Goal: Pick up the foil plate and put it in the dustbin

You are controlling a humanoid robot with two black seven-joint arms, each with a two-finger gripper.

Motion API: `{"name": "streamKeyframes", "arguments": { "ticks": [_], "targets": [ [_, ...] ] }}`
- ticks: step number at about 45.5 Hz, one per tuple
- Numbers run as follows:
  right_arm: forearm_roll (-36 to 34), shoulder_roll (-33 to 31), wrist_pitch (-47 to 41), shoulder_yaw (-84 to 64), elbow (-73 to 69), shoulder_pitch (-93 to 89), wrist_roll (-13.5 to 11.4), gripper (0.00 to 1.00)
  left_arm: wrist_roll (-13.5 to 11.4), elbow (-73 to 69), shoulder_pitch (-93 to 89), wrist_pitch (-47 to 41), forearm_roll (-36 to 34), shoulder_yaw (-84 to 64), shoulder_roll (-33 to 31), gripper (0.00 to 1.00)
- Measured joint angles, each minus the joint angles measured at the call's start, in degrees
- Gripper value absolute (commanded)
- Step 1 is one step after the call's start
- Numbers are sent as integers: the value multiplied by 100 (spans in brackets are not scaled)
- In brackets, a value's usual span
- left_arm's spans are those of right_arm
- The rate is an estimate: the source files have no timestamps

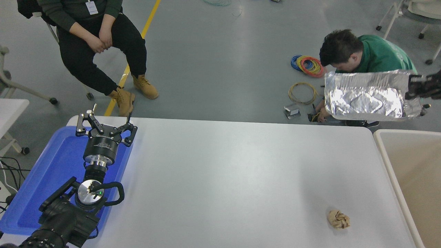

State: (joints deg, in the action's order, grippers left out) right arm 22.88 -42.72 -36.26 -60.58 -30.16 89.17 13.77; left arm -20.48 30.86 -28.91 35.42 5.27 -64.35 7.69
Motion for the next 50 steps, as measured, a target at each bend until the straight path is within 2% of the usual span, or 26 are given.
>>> {"name": "streamKeyframes", "arguments": {
  "ticks": [9,19,36,50],
  "targets": [
    [-641,-113,520,40,1243,-1482,-31,0,0,-2,-1,0,0,0,0,100],
    [-943,-128,1389,140,1797,-2524,-55,0,0,-2,0,0,0,0,0,100],
    [-1141,206,2671,917,2344,-4284,-110,0,0,-2,0,0,0,0,0,100],
    [-1182,565,3049,1485,2582,-5349,-153,0,0,-2,-1,0,1,-2,0,100]
  ]
}}
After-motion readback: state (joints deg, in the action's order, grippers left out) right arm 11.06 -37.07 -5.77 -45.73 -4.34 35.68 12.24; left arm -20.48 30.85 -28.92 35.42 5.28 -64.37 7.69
